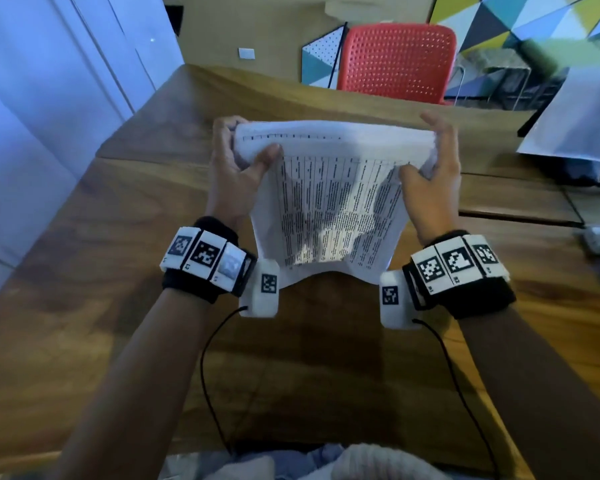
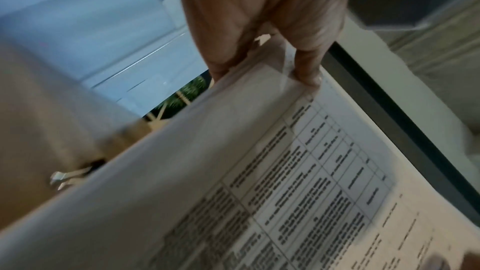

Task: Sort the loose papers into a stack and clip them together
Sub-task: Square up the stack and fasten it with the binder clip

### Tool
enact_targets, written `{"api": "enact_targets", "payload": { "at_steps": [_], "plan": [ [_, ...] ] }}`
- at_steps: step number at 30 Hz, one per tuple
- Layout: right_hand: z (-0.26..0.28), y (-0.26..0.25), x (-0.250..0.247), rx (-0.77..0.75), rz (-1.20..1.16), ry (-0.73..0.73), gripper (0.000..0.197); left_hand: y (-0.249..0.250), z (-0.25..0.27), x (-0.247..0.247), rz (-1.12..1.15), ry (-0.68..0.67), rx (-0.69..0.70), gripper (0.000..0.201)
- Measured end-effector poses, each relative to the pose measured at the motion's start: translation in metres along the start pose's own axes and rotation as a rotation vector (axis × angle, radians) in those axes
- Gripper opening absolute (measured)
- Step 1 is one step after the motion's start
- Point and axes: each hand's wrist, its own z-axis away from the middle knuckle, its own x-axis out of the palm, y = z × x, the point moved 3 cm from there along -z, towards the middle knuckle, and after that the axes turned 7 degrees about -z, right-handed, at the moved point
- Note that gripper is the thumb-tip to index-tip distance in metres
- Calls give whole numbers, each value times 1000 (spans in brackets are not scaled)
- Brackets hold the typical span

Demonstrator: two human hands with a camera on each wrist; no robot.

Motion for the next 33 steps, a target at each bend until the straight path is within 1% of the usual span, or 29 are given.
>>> {"api": "enact_targets", "payload": {
  "at_steps": [1,2,3,4,5,6,7,10,11,13,14,15,17,18,19,21,22,24,26,27,28,29,30,31,32,33],
  "plan": [
    [1,9,-3,74,-112,17,60,-6,3,0,79,10,-50,37],
    [4,21,-5,149,-158,33,59,-14,8,0,152,7,-115,38],
    [8,33,-3,232,-140,42,54,-20,15,3,211,-16,-188,41],
    [13,41,2,297,-59,37,48,-25,21,8,243,-51,-261,48],
    [17,47,7,318,45,46,42,-26,26,14,252,-85,-308,51],
    [19,50,11,311,118,82,38,-25,28,19,266,-102,-323,49],
    [19,48,14,303,122,131,35,-21,27,22,287,-92,-313,46],
    [9,26,11,224,-13,256,32,-2,13,17,373,-44,-234,34],
    [6,19,6,179,-53,280,29,2,8,14,388,-60,-186,35],
    [2,13,-3,144,-43,294,25,3,0,6,388,-95,-133,45],
    [3,15,-7,165,-4,294,27,0,-1,2,369,-106,-148,52],
    [2,22,-10,197,34,279,28,-5,-1,0,349,-117,-191,64],
    [5,37,-10,280,68,185,27,-13,7,3,333,-193,-301,100],
    [7,45,-6,327,78,119,34,-18,13,8,328,-241,-341,106],
    [10,50,-2,370,86,67,39,-21,18,14,320,-251,-369,101],
    [14,51,9,401,66,49,33,-24,23,24,285,-181,-369,73],
    [14,48,12,381,32,67,30,-24,22,27,272,-134,-355,61],
    [11,37,13,317,-61,141,29,-21,19,26,303,-92,-293,46],
    [7,23,7,250,-143,223,30,-12,11,21,344,-116,-224,34],
    [5,17,3,224,-180,249,32,-8,7,16,362,-139,-200,31],
    [5,12,0,201,-207,260,33,-4,4,12,377,-157,-189,35],
    [7,8,-3,188,-224,256,32,-4,2,9,378,-154,-201,51],
    [9,7,-5,194,-234,245,31,-3,2,7,367,-154,-237,73],
    [13,11,-7,221,-239,231,31,-4,5,7,354,-161,-286,89],
    [18,17,-8,255,-240,221,33,-9,9,9,346,-190,-319,91],
    [23,24,-8,285,-227,209,34,-14,14,14,337,-233,-341,81]
  ]
}}
